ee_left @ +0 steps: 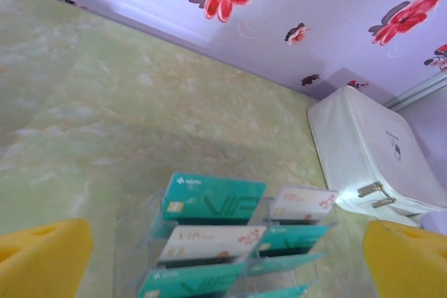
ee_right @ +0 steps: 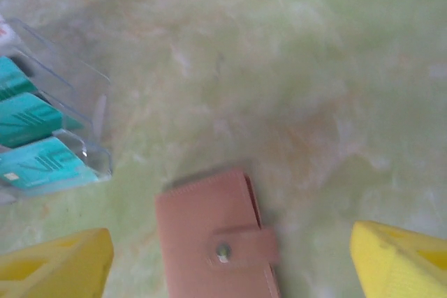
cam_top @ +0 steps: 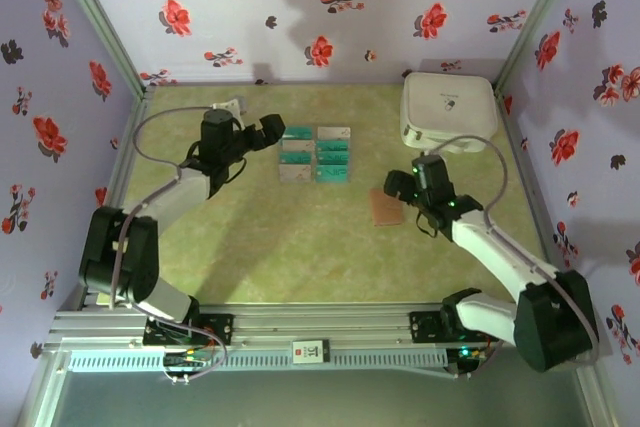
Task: Put the credit cards into the card holder
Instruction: Move the storage box to the top-center of the table, then pick up the card holder from the center of the table.
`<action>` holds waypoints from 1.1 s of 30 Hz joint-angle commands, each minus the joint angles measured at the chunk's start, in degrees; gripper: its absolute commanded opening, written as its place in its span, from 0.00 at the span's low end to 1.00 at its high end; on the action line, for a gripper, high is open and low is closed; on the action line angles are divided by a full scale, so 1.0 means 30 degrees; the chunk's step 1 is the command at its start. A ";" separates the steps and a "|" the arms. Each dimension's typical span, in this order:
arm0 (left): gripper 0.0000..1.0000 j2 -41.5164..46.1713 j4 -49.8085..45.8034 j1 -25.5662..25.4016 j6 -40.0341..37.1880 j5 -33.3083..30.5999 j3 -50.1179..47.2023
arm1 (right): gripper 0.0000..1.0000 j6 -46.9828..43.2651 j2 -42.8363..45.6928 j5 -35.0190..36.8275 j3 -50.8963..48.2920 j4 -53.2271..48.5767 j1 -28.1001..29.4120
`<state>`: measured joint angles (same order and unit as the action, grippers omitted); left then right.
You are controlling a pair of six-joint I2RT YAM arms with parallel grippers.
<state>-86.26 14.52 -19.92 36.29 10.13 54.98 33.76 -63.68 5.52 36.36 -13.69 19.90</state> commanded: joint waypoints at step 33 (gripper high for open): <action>1.00 0.1654 -0.4305 -0.5867 0.1890 -0.3091 -0.2322 | 0.40 0.5553 -0.1446 -0.7302 -0.4872 0.5363 -0.2668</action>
<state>-80.68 2.26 -36.84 42.09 1.89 46.87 50.02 -66.76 -15.29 20.08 -0.05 12.56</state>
